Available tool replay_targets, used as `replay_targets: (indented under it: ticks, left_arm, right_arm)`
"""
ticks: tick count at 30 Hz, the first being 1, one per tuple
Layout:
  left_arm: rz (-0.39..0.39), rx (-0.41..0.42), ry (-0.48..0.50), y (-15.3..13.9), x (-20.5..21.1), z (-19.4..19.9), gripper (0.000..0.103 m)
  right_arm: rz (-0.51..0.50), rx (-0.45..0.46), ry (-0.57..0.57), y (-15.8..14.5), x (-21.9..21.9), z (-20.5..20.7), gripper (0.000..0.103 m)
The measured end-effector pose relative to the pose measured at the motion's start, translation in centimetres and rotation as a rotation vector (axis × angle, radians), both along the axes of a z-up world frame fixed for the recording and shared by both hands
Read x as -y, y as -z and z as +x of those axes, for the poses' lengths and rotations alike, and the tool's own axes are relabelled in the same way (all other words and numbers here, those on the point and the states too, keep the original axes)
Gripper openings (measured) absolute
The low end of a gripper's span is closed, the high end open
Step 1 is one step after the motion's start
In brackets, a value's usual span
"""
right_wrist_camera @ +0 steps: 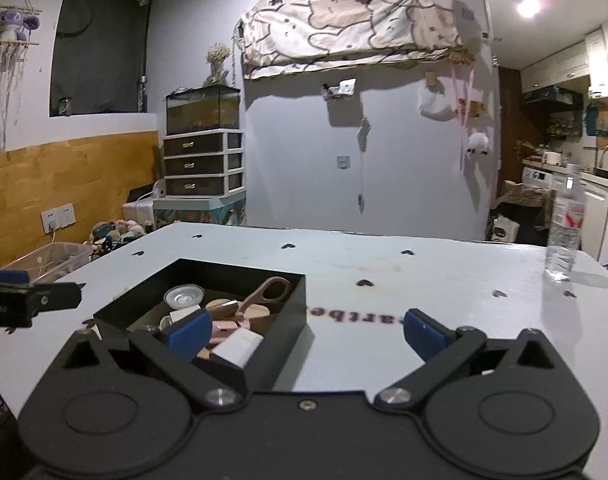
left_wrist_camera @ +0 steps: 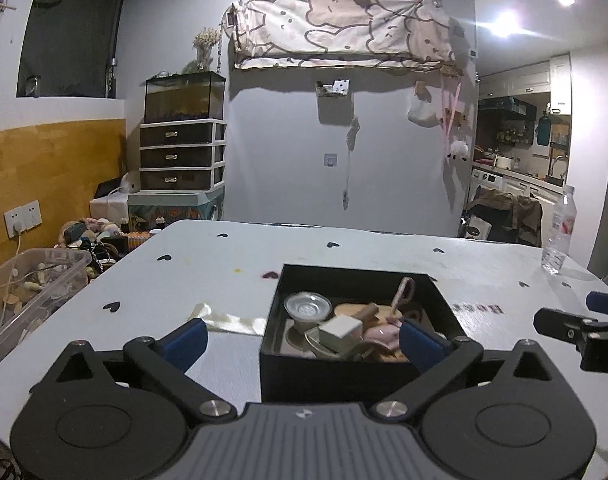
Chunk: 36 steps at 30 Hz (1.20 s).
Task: Organize rigid objects
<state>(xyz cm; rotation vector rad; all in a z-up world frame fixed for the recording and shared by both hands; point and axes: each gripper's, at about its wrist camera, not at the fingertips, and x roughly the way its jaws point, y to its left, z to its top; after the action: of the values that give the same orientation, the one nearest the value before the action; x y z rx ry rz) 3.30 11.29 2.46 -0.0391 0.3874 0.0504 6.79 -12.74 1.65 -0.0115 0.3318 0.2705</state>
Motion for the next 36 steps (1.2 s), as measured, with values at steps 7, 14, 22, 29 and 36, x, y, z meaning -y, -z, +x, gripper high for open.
replay_targets:
  ticks: [7, 14, 22, 29, 36]
  left_arm:
    - [0.015, 0.013, -0.010, 0.9, 1.6, -3.2, 0.103]
    - [0.014, 0.040, -0.017, 1.1, 2.3, -5.6, 0.103]
    - [0.026, 0.059, 0.007, 1.0, 2.9, -6.7, 0.103]
    - [0.026, 0.065, 0.011, 1.0, 2.9, -6.9, 0.103]
    - [0.025, 0.073, 0.012, 0.7, 2.9, -7.2, 0.103]
  right_arm:
    - [0.015, 0.020, 0.019, 0.6, 1.5, -3.2, 0.103]
    - [0.011, 0.050, 0.025, 0.9, 2.1, -6.0, 0.103]
    - [0.015, 0.075, 0.037, 0.7, 2.5, -7.6, 0.103]
    - [0.012, 0.089, 0.040, 0.5, 2.4, -8.2, 0.103]
    - [0.014, 0.098, 0.043, 0.4, 2.4, -8.6, 0.103]
